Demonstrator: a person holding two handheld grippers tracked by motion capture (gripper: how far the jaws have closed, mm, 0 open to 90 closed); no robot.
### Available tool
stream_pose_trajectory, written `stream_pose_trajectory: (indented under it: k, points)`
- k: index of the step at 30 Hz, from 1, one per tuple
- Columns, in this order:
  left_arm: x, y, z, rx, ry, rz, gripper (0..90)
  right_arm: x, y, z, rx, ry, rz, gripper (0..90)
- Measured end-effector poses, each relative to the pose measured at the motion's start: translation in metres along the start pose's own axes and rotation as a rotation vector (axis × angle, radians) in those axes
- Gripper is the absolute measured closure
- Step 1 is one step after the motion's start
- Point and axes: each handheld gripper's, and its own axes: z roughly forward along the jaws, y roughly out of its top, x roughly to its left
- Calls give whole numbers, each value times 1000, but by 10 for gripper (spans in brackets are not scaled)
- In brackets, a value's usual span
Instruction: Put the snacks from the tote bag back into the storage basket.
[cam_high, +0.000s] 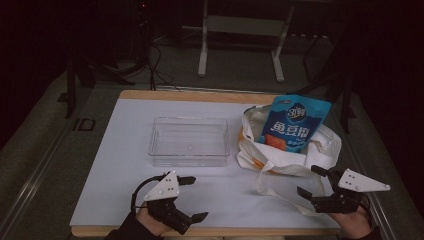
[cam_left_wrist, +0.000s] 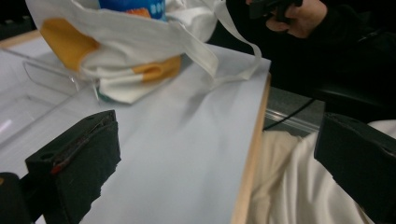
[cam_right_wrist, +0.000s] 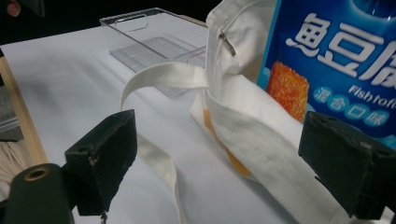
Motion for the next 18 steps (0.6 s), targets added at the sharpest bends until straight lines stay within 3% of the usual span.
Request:
stream_pose_trajectory:
  k: [3,13,18]
  points:
    - [6,14,10,-28,-9,14,7,-1,8,-1,-21,20,-23,115]
    - [17,35,27,-59,-13,38,7,-4,23,-7,-61,89,-68,115]
    - [23,47,34,-74,-23,49,7,-8,31,-10,-56,86,-91,129]
